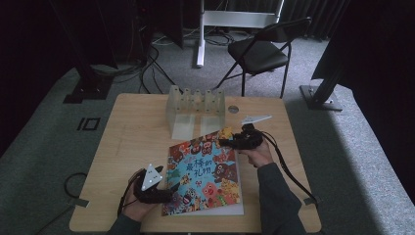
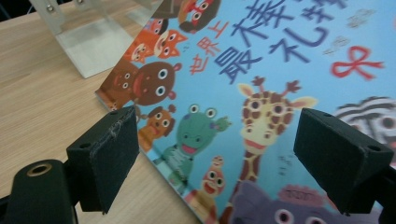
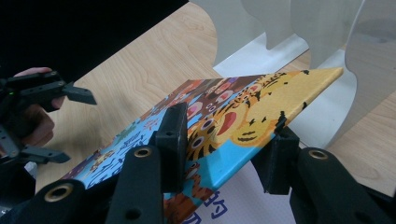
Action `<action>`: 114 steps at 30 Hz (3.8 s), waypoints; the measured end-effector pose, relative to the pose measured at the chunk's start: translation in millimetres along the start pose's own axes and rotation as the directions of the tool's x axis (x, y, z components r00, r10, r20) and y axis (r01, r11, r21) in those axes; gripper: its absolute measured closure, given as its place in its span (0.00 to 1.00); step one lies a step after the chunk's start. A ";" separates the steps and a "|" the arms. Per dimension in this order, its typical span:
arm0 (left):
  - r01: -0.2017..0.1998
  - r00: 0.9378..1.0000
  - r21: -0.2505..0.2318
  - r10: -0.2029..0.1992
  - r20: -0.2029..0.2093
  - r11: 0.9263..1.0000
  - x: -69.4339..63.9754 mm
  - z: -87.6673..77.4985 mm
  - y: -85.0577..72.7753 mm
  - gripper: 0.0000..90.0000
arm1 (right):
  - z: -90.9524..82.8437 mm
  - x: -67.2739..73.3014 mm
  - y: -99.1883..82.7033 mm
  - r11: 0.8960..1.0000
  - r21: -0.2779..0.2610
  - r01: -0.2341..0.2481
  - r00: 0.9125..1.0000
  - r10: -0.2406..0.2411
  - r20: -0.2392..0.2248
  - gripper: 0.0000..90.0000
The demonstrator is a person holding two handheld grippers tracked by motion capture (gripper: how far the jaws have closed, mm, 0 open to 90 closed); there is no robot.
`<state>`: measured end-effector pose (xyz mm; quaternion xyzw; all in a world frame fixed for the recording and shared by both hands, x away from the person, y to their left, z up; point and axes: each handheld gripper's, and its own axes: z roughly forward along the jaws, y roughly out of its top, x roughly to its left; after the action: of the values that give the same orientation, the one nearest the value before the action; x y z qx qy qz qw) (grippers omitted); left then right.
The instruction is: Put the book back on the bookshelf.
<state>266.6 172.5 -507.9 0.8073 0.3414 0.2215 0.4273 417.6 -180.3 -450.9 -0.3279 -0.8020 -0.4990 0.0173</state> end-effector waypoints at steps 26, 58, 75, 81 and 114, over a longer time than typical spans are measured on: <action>0.087 0.996 0.001 -0.087 0.019 0.996 33.2 18.2 8.0 0.16 | -15.5 22.4 2.7 0.994 -0.077 0.071 0.997 -0.070 0.022 0.70; 0.103 0.991 -0.052 -0.098 0.089 0.993 38.8 14.8 19.4 0.16 | -59.6 53.7 14.9 0.960 -0.235 0.150 0.989 -0.149 0.023 0.82; 0.184 0.951 -0.099 -0.152 0.268 0.978 46.7 33.3 27.4 0.16 | -71.4 59.0 14.6 0.935 -0.311 0.172 0.984 -0.178 0.010 0.85; 0.180 0.940 -0.132 -0.131 0.317 0.975 50.4 40.1 29.0 0.09 | -72.2 58.2 12.3 0.929 -0.330 0.170 0.983 -0.182 -0.005 0.85; 0.201 0.893 -0.167 -0.110 0.437 0.965 64.2 23.3 58.9 0.56 | -81.4 31.5 -0.2 0.955 -0.233 0.185 0.976 -0.152 0.153 0.59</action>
<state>345.9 183.9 -466.7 0.7568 0.2792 0.0402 0.5897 368.4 -230.4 -399.0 -0.2903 -0.7584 -0.5711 -0.1199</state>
